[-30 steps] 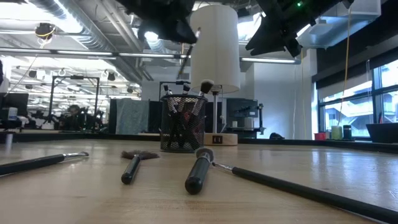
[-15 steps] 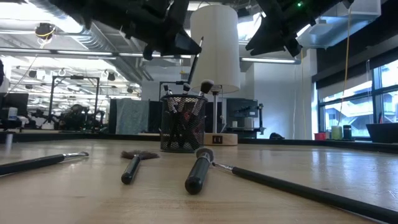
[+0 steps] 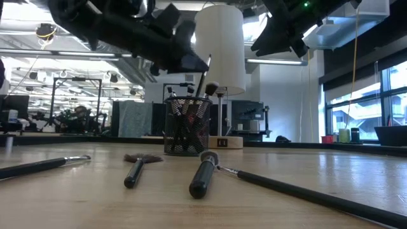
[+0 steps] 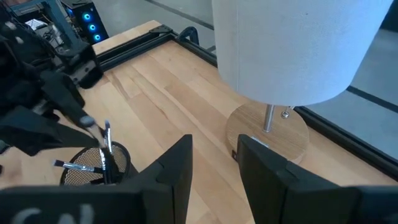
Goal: Put items in baskets/containers
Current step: Put the black eyeshadow brush into the black pen holder
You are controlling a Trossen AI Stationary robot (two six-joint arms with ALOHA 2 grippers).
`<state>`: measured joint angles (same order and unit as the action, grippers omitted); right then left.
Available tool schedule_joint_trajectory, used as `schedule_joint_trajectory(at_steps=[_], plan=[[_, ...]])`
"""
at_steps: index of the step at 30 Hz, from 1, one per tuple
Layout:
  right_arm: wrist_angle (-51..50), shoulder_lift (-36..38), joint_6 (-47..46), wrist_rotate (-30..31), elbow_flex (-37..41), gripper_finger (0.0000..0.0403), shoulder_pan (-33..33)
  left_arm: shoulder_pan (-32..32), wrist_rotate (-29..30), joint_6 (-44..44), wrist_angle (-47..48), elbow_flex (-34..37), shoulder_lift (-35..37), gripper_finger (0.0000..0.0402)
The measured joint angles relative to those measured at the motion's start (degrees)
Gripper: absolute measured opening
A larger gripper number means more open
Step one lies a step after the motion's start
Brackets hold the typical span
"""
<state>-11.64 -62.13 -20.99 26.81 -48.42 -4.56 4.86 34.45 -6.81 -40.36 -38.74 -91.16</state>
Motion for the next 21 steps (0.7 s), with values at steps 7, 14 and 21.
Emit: schedule_joint_trajectory(at_steps=[7,14,21], plan=[[0.0,0.0,0.3,0.0,0.0,0.0126,0.0,-0.5,-0.2,-0.8,-0.5,0.0,-2.0,0.0072],[0.0,0.0,0.5,0.0,0.0,0.0126,0.0,-0.5,-1.2,0.0,-0.5,0.0,-2.0,0.0122],[-0.3,0.0,0.6,0.0,0.0,0.0126,0.0,2.8,-1.1,8.2,9.9,-2.4,5.1,0.0152]])
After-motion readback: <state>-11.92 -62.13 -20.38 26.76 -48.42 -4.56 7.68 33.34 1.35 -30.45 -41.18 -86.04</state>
